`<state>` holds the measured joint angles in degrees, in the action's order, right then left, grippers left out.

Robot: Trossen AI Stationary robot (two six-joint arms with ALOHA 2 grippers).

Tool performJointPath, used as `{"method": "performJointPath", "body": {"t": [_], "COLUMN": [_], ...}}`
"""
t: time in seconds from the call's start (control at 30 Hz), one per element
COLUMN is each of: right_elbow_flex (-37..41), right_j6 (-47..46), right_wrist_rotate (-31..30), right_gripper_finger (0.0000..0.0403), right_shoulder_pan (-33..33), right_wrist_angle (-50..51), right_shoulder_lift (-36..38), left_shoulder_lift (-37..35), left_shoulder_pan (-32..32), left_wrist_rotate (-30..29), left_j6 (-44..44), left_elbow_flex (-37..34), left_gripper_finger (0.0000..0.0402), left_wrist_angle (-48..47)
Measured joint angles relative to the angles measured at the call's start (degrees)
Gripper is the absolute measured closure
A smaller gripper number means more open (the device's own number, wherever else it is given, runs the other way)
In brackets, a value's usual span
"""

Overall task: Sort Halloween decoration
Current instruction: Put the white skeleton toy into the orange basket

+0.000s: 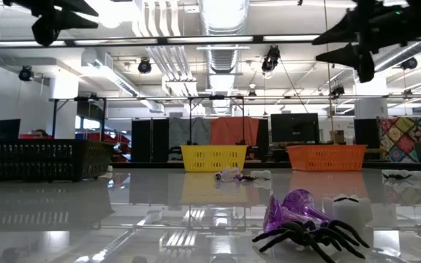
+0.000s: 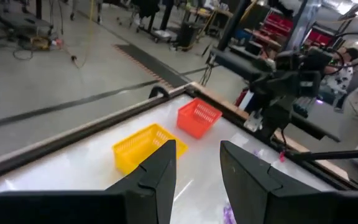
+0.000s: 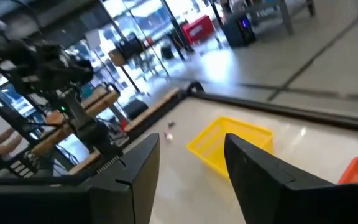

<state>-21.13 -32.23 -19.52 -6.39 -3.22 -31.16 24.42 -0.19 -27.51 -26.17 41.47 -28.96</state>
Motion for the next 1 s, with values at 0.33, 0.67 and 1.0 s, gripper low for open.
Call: {"method": "performJointPath", "body": {"t": [0.33,0.67,1.0], "right_elbow_flex": [-11.15,-24.59,-36.67], "right_j6": [-12.27,-21.01,-21.89], "right_wrist_rotate": [11.61,16.99,16.88], "right_gripper_finger": [0.0242,0.0242,0.0245], "right_shoulder_pan": [0.13,1.07,5.05], "right_wrist_angle": [1.41,12.77,27.46], "right_shoulder_lift": [-21.13,-37.64,-50.9], "left_shoulder_lift": [0.07,-0.15,-0.17], "left_shoulder_pan": [0.01,0.0,0.0], "left_wrist_rotate": [-0.44,1.6,2.69], "left_j6": [2.13,2.12,5.25], "left_elbow_flex": [4.6,3.74,3.74], "left_gripper_finger": [0.0294,0.0294,0.0294], "left_wrist_angle": [-10.13,-12.08,-12.47]}}
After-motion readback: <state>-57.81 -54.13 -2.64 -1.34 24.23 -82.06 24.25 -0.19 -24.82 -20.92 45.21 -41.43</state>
